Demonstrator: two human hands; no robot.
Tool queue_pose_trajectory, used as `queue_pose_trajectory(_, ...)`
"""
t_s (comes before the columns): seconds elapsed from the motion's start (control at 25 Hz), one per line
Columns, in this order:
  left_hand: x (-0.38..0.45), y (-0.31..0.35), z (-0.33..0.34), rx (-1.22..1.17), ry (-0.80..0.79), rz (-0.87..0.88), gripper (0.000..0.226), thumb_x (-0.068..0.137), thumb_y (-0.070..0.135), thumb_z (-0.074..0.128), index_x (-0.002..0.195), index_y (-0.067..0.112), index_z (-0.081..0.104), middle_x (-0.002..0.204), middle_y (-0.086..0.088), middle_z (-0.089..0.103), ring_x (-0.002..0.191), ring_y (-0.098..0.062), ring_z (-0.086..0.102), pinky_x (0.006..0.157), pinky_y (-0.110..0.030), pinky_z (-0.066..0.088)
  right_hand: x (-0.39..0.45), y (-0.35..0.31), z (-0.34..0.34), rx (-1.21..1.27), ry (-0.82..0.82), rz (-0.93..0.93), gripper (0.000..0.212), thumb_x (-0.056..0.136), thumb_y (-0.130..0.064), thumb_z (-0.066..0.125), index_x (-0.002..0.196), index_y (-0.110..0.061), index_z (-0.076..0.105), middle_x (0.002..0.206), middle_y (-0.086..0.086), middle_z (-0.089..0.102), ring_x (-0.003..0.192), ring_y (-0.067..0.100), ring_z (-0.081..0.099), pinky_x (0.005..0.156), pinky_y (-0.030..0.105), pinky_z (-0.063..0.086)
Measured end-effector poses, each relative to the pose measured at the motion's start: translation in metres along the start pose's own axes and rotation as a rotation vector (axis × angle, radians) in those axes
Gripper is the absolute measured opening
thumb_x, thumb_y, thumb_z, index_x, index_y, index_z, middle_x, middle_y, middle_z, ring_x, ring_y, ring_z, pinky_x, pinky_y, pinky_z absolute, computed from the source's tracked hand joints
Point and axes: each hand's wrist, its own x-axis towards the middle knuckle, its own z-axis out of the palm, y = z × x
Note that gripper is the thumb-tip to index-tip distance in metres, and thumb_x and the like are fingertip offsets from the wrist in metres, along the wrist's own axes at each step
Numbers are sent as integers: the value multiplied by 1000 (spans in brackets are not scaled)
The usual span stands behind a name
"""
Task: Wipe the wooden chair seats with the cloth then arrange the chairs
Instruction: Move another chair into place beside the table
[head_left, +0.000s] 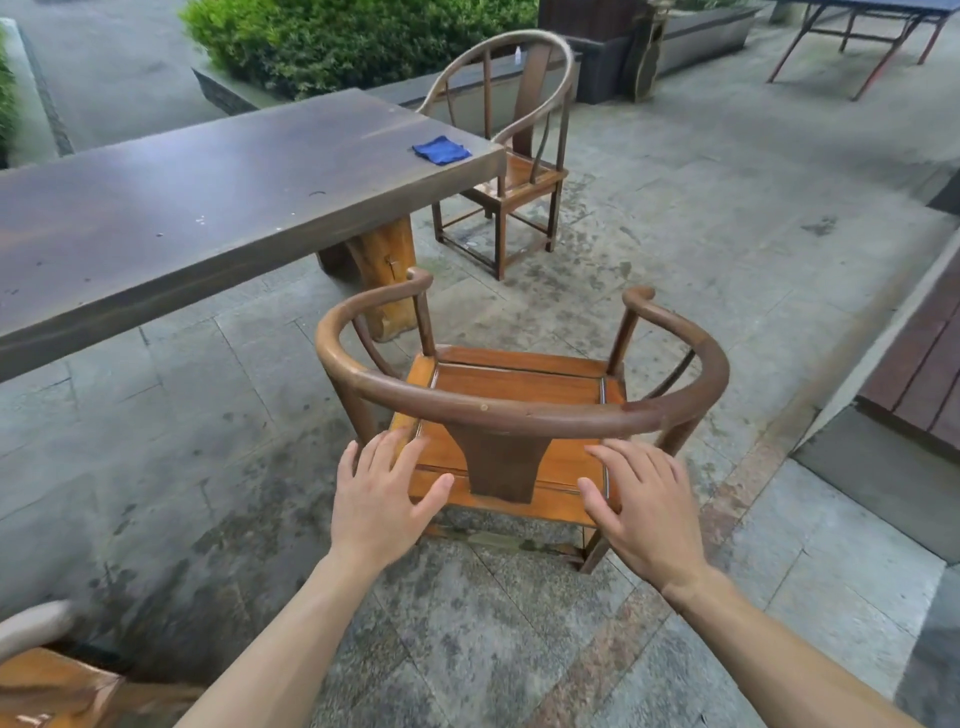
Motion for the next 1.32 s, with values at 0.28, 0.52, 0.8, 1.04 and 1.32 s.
queue_pose_trajectory(0.28,23,-57,255,-6,70,60,56,96,55,38,132,18,59,143,-8,54,134,-32,49,110,-53,41,-58,102,233,-21,64,-72,37,94,-40,53,119,-16,67,120,4,66,117,30,60,93,45,47)
queue_pose_trajectory(0.52,56,-126,422,57,199,161,58,101,53,32,140,14,52,146,-15,49,136,-39,44,111,-54,39,-98,158,414,-164,109,19,47,96,-46,46,132,-18,57,136,8,57,132,35,47,102,50,39)
queue_pose_trajectory(0.8,79,-160,461,137,271,214,54,98,47,37,138,16,55,149,-14,49,140,-37,41,111,-57,32,-100,165,469,-273,164,113,53,98,-53,35,137,-22,53,143,7,53,137,36,43,112,58,29)
queue_pose_trajectory(1.04,91,-169,466,86,233,188,65,98,56,26,141,17,54,153,-13,45,142,-37,39,111,-59,33,-86,161,482,-338,265,218,55,96,-54,34,139,-23,51,146,6,51,139,32,42,116,57,22)
queue_pose_trajectory(1.32,100,-175,463,149,133,212,72,95,70,13,156,35,28,166,-4,20,153,-33,16,117,-65,20,-83,161,485,-404,342,219,55,95,-51,33,138,-23,52,145,7,54,132,32,50,115,58,28)
